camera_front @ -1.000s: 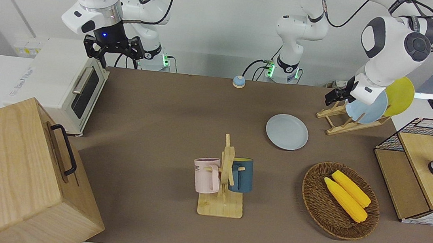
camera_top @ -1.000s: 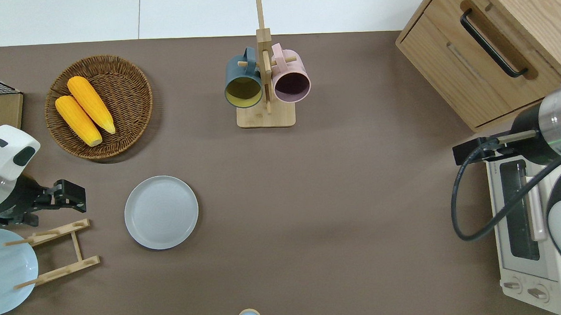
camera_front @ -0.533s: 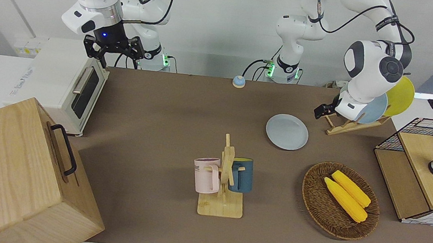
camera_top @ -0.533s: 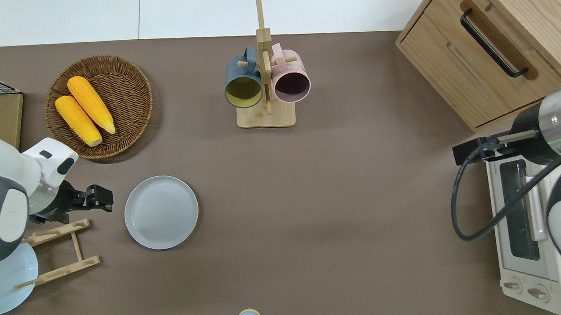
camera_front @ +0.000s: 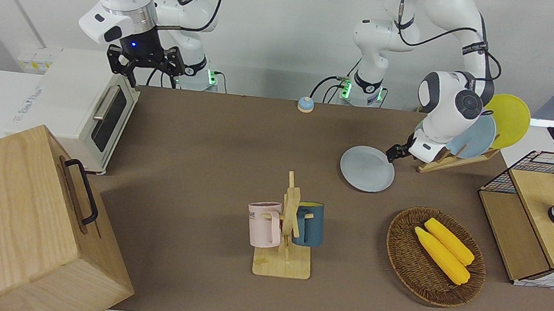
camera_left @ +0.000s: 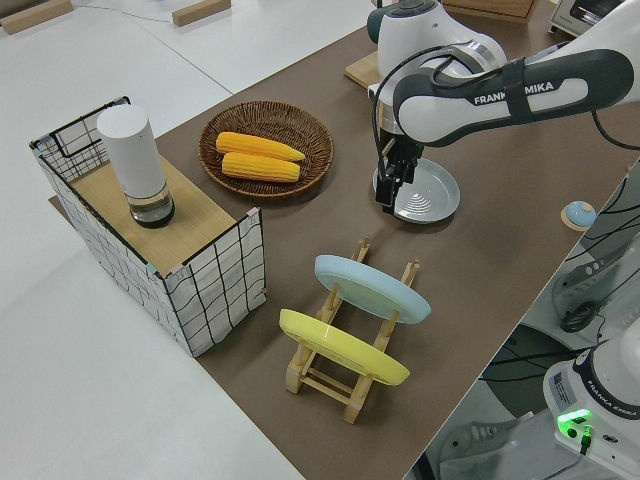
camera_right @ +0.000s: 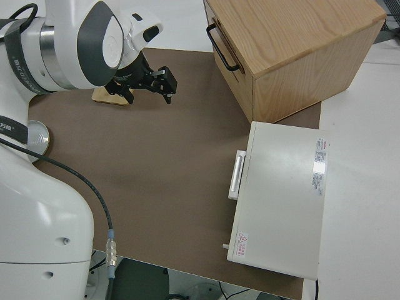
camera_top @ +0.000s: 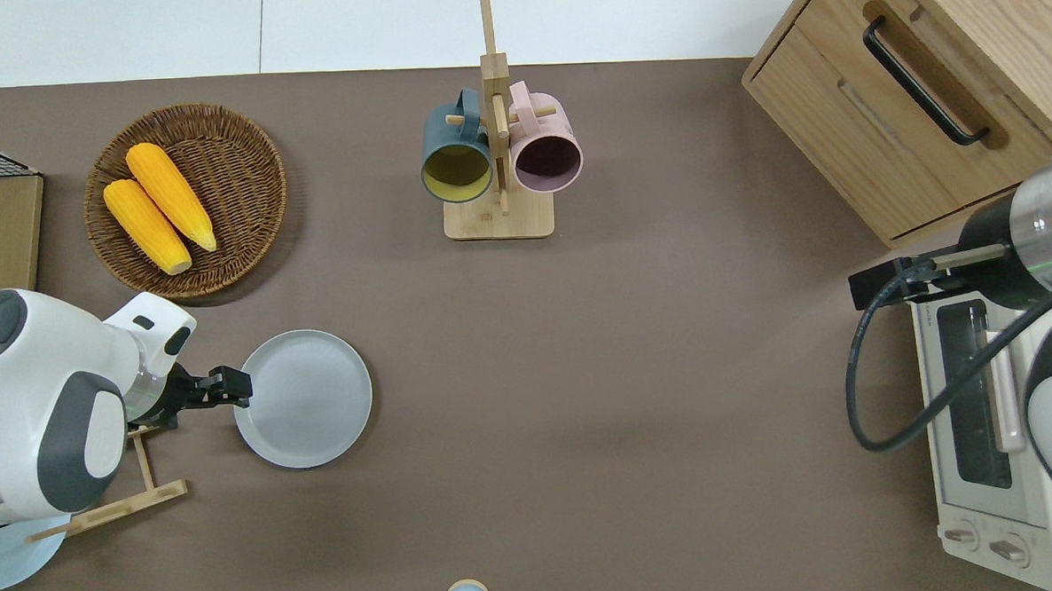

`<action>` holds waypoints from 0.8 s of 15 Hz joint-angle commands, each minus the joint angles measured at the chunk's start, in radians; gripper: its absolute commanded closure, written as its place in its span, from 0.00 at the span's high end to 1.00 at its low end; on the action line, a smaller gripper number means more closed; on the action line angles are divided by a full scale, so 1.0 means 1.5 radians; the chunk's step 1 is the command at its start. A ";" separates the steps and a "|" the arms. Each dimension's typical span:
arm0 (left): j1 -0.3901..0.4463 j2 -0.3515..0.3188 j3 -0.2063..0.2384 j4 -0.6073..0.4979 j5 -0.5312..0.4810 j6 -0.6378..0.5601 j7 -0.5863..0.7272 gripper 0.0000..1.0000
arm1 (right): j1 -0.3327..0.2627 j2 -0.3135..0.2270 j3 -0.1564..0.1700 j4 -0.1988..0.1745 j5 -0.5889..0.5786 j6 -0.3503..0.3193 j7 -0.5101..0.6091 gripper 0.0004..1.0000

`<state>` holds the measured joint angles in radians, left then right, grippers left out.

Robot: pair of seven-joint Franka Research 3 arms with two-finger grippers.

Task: Pick gray plate from table and place it on lower plate rack with left arm
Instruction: 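Grasp the rim of the light gray plate with the left gripper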

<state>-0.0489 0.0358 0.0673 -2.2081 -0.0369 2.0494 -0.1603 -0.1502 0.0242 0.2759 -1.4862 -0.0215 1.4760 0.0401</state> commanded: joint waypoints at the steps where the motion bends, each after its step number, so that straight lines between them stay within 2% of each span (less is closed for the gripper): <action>1: -0.006 0.004 0.001 -0.031 -0.025 0.046 -0.010 0.99 | -0.012 -0.001 0.011 0.006 -0.001 -0.009 0.008 0.98; 6: -0.006 0.032 -0.005 -0.031 -0.033 0.047 -0.010 0.97 | -0.012 -0.001 0.011 0.006 -0.001 -0.009 0.008 0.98; 10: -0.005 0.054 -0.008 -0.031 -0.033 0.062 -0.025 0.80 | -0.012 -0.002 0.011 0.006 -0.001 -0.009 0.008 0.98; 12: -0.006 0.056 -0.009 -0.031 -0.034 0.071 -0.039 0.66 | -0.012 -0.002 0.011 0.006 -0.001 -0.008 0.008 0.98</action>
<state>-0.0490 0.1087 0.0533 -2.2438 -0.0744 2.1154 -0.1805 -0.1502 0.0242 0.2759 -1.4862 -0.0215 1.4760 0.0401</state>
